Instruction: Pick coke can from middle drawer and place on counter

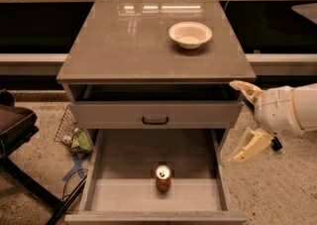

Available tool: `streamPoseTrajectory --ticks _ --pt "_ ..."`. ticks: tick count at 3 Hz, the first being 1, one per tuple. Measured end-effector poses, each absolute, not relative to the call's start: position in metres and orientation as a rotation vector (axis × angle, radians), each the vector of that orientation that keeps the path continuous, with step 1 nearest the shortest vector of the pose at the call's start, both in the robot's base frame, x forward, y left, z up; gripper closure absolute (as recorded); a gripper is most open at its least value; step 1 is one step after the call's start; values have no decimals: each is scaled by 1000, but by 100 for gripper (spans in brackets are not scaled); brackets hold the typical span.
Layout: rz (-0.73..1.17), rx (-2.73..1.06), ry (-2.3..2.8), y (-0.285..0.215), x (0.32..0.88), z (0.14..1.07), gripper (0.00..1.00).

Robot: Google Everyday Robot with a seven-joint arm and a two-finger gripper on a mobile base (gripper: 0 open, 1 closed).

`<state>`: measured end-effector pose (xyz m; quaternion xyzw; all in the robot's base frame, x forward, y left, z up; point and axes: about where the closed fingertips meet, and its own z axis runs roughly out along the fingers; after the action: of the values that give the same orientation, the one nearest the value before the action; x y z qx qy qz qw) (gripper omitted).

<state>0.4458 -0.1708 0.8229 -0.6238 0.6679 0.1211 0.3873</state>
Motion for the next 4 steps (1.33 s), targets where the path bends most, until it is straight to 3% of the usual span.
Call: streamPoseTrajectory --ticks 2,4 --pt "417 -1578 1691 -147 448 781 0" --pt "635 -1551 1520 -82 462 647 0"
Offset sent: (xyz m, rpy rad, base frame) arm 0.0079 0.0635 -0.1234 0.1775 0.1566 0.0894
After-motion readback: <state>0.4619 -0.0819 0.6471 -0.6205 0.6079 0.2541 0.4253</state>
